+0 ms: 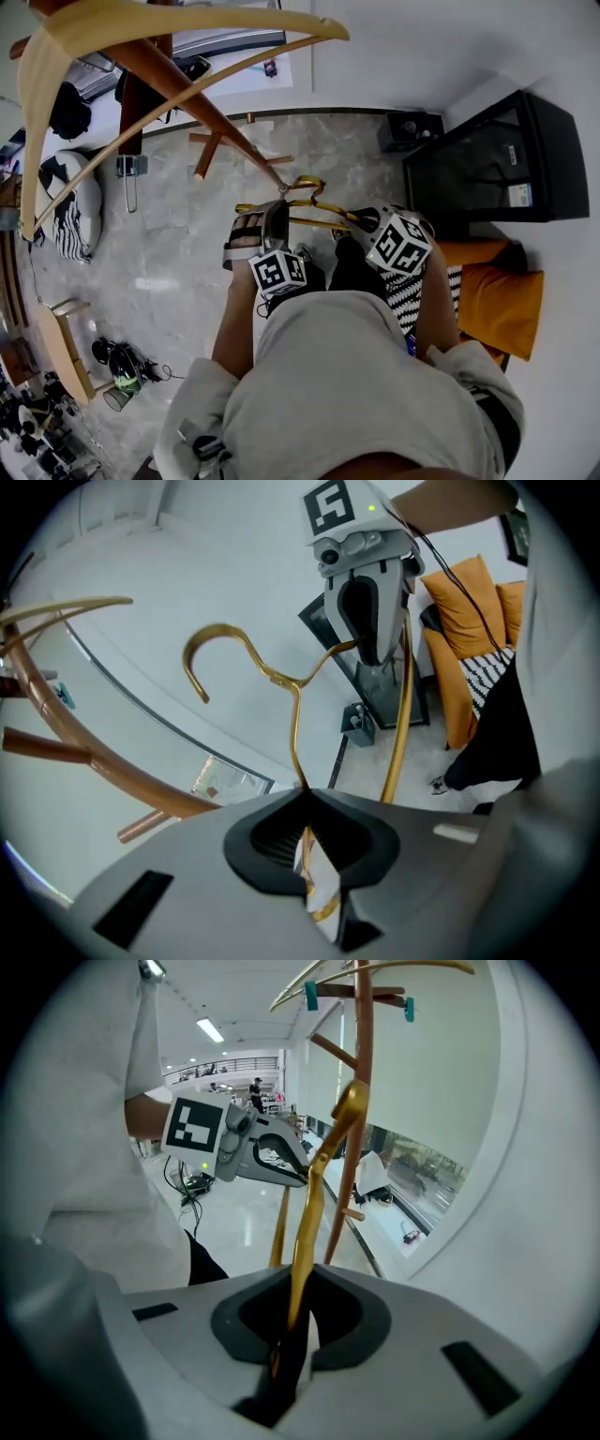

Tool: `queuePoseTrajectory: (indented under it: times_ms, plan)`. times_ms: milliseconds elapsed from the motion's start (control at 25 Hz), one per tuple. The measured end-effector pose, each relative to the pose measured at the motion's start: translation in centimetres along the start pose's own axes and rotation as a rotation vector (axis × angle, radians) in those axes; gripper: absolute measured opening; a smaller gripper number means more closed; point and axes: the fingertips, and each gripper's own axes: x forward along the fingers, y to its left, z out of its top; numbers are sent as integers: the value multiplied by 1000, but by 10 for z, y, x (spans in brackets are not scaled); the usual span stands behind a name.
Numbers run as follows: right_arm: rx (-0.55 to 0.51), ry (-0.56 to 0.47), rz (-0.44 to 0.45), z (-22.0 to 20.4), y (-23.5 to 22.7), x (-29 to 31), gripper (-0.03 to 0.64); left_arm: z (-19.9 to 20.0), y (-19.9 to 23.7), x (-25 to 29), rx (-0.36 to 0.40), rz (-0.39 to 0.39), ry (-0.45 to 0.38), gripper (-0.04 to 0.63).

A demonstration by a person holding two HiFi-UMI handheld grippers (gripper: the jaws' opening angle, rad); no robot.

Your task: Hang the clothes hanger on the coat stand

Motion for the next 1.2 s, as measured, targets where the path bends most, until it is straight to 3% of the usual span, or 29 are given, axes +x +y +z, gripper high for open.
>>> queuePoseTrajectory:
  times_ms: [160,600,880,1200]
  plan:
    - [-120,-3,36,10,-32,15,21,-5,8,12,-112,18,94,25]
    - [-495,-47,-12,20,-100,44,25,-9,4,38,-413,134,321,23]
    - [-594,-49,-1,15,-119,69,117,-14,-22,56,-577,181,418,24]
    - [-778,-64,-33,-5,-129,108,17,-25,-37,81,-683,270,487,25]
